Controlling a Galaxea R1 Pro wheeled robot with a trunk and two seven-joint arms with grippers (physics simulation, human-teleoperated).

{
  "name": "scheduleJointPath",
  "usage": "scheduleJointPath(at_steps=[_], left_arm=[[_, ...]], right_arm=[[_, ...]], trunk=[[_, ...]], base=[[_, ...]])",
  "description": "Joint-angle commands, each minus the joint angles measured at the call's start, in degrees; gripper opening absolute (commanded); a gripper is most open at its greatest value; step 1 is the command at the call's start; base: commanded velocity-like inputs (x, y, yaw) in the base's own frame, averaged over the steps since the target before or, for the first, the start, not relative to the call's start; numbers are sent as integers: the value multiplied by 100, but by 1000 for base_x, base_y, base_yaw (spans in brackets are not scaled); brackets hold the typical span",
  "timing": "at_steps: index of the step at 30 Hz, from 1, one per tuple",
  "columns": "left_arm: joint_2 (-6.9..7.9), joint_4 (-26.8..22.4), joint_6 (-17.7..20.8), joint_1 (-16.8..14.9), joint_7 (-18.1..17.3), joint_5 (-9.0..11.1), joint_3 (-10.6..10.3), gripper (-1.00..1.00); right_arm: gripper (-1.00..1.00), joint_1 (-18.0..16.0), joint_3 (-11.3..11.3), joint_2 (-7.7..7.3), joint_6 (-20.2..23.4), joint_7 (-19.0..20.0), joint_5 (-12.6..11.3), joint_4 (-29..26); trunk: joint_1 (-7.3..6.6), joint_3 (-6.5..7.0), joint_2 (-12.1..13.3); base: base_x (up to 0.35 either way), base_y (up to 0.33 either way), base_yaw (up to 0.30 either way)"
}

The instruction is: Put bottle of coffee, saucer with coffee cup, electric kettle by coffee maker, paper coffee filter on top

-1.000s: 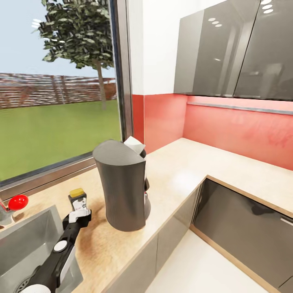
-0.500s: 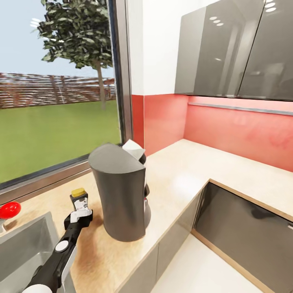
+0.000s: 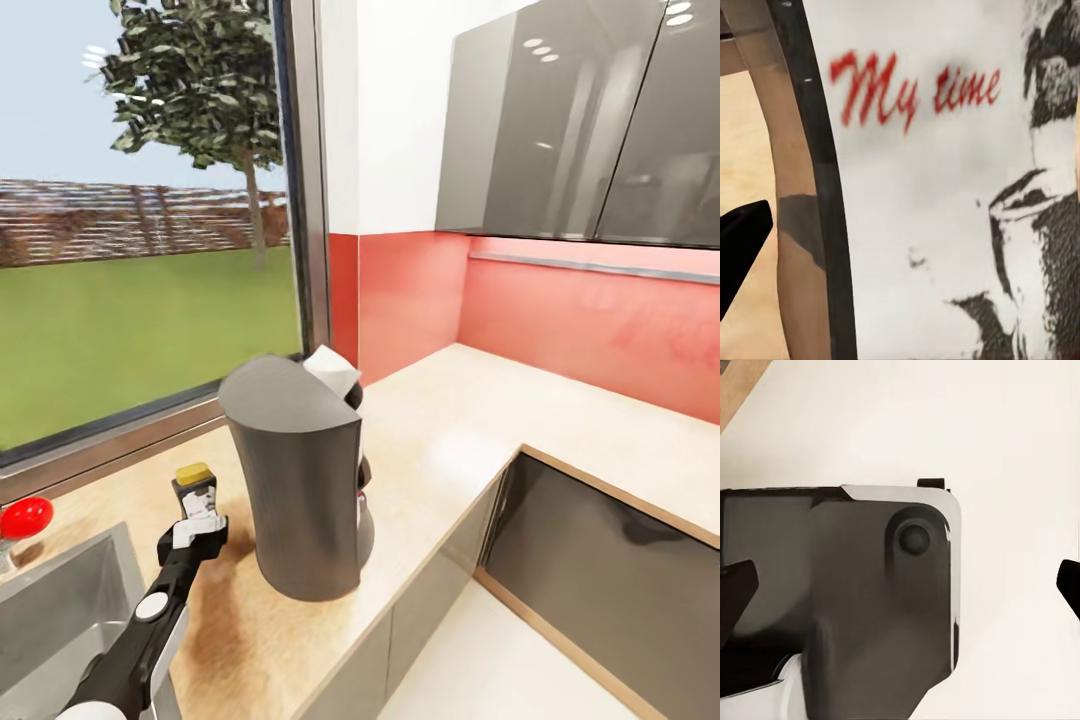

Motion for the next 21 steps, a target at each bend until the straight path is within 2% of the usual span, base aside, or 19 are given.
scheduleJointPath(at_steps=[1,12,21], left_arm=[[1,313,-21,1,38,-20,19,-100],[-4,432,-52,20,38,-12,22,-100],[-108,431,-39,22,23,-31,3,-100]], right_arm=[[100,-5,47,-4,-20,18,-60,5],[100,-5,47,-4,-20,18,-60,13],[100,-5,47,-4,-20,18,-60,13]], trunk=[[6,-14,-9],[6,-14,-9],[6,-14,-9]], base=[[150,-97,226],[54,-38,46],[0,0,0]])
